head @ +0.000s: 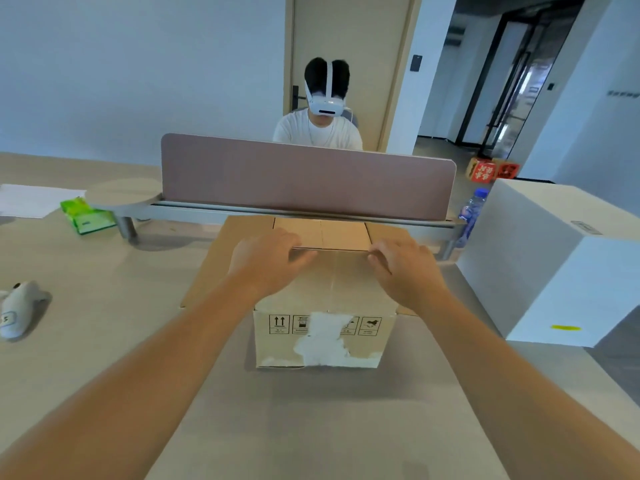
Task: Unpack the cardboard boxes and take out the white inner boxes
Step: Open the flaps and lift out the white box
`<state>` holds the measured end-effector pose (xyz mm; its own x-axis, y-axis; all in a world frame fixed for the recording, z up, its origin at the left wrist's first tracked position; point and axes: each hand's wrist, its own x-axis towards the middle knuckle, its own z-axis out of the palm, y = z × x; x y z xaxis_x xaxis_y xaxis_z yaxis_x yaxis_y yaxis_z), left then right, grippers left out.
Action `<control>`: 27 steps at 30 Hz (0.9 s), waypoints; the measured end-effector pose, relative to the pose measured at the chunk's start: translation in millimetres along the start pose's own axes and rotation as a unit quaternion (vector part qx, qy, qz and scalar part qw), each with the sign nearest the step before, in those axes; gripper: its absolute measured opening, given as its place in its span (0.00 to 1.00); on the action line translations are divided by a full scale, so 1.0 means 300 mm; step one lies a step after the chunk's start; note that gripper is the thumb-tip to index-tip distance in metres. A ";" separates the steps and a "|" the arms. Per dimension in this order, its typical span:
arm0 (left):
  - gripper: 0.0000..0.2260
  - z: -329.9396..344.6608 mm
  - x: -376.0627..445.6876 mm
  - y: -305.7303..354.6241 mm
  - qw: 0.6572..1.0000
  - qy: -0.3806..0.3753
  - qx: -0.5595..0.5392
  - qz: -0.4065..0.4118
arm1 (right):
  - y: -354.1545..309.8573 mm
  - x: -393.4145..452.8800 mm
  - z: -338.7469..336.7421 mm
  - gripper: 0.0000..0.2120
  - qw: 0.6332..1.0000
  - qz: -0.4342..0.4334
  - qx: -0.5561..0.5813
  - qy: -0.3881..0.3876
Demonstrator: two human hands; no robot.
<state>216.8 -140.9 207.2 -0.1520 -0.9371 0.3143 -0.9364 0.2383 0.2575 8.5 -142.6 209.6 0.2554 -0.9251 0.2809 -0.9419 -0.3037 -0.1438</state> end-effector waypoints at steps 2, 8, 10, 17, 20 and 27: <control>0.21 -0.031 -0.059 0.024 0.997 -0.065 0.009 -0.039 | -0.008 -0.046 -0.027 0.16 0.998 0.003 0.047 -0.032; 0.22 0.015 -0.210 0.066 0.961 -0.220 -0.101 -0.133 | -0.033 -0.174 -0.023 0.23 0.974 0.045 0.126 -0.181; 0.19 0.056 -0.253 0.073 0.951 -0.243 -0.124 -0.145 | -0.023 -0.207 0.041 0.21 0.964 0.061 0.128 -0.224; 0.20 0.242 -0.336 0.047 0.938 -0.320 -0.084 -0.106 | 0.017 -0.287 0.270 0.16 0.943 0.033 0.074 -0.322; 0.25 0.297 -0.328 0.033 0.931 -0.341 -0.039 -0.124 | 0.043 -0.285 0.313 0.19 0.945 0.019 0.088 -0.315; 0.17 0.209 -0.204 0.040 0.958 -0.242 -0.079 -0.133 | 0.047 -0.161 0.237 0.14 0.965 0.035 0.152 -0.212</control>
<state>195.0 -96.7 133.8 -0.0783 -0.9694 -0.2326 -0.9089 -0.0264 0.4162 -1.6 -118.4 126.7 0.3205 -0.9362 -0.1440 -0.8692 -0.2302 -0.4375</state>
